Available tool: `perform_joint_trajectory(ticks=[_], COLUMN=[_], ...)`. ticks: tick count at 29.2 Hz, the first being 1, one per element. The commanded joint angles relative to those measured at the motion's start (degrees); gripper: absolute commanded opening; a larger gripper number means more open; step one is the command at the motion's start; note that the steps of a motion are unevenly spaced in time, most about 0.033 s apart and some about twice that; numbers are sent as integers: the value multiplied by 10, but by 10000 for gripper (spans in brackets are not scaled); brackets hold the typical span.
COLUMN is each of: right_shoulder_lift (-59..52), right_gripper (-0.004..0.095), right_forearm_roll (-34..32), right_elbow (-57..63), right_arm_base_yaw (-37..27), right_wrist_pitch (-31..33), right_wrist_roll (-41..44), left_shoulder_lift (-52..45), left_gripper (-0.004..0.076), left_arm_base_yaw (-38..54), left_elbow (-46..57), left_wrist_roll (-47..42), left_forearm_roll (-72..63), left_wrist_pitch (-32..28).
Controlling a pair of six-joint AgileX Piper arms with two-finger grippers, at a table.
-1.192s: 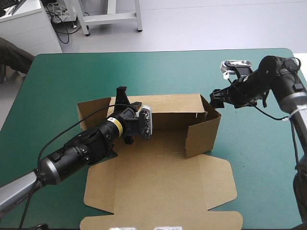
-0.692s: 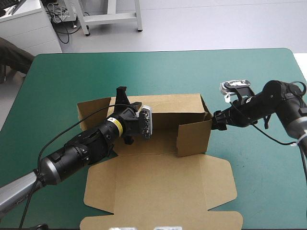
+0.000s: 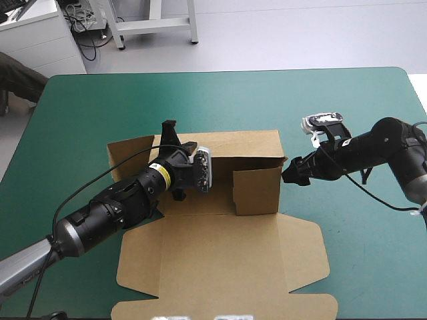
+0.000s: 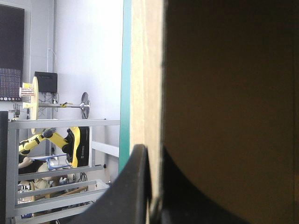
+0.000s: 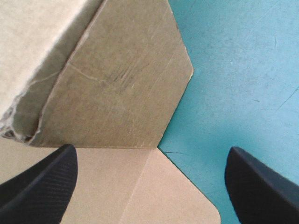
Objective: Fold the box
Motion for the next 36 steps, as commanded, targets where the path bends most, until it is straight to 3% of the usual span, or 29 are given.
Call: perform_joint_trajectory(ticks=[1, 5, 19, 23, 30, 32, 36], right_shoulder_lift=[-20, -20, -19, -19, -19, -19, -19], right_gripper=[792, 792, 792, 752, 566, 475, 191], right_forearm_roll=[32, 35, 37, 37, 38, 40, 56], right_elbow=[-12, 13, 50, 50, 50, 50, 50], right_arm_base_yaw=[6, 28, 106, 110, 110, 110, 110], right_wrist_pitch=[0, -16, -173, -187, -178, -173, -165], right_wrist_roll=[-8, -19, -60, -60, -72, -72, -70], left_shoulder_lift=[-2, -2, -1, -1, -1, -1, -1], left_gripper=[-32, -32, -32, -32, -32, -32, -32], left_arm_base_yaw=[-5, -5, -6, -26, -45, -45, -45], left_elbow=[-5, -5, 17, 33, 34, 34, 34], left_wrist_roll=[-14, -14, -10, -10, -13, -13, -13], left_forearm_roll=[-26, -25, -25, -24, -24, -24, -26], left_wrist_pitch=[1, 1, 13, 24, 14, 14, 14])
